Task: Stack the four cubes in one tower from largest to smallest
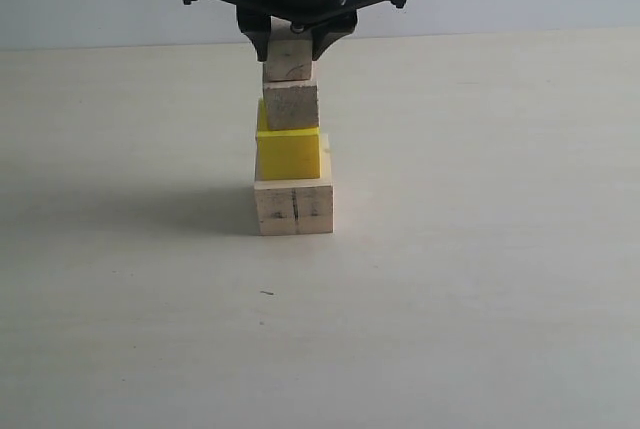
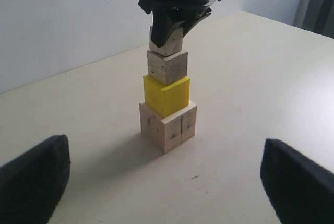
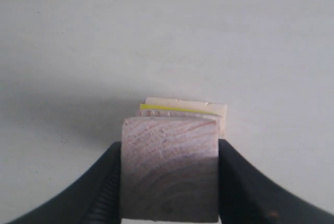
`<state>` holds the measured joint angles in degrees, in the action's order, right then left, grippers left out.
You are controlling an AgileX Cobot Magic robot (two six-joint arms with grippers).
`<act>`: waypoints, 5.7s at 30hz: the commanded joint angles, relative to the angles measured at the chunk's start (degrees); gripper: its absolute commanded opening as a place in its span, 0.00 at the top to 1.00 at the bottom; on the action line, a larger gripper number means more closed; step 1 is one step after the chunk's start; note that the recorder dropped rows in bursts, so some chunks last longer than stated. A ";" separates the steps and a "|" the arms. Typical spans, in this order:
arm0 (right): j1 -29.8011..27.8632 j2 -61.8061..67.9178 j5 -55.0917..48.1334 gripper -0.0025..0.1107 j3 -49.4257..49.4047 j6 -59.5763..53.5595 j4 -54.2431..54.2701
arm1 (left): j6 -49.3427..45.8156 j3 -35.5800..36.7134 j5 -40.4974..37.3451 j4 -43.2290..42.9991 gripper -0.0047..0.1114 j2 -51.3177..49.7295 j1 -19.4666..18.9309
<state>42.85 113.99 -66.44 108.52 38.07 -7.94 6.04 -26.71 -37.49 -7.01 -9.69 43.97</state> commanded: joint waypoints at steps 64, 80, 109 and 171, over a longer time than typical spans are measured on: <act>-23.67 -19.07 28.51 0.98 -48.87 -80.72 72.41 | 3.10 1.37 1.82 -3.07 0.15 0.32 -0.05; -23.67 -12.29 25.63 0.98 -48.75 -89.52 85.31 | 3.12 1.37 1.80 -4.00 0.15 0.32 -0.05; -23.89 -12.01 24.05 0.98 -48.75 -89.53 88.39 | 3.33 1.37 1.80 -4.13 0.15 0.32 -0.05; -35.87 -99.44 23.51 0.98 -63.54 -42.95 11.81 | 3.34 1.37 1.31 -2.62 0.96 0.32 -0.05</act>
<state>7.22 17.50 -46.24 47.46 -4.69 4.48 8.90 -25.50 -36.45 -10.11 -9.69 43.97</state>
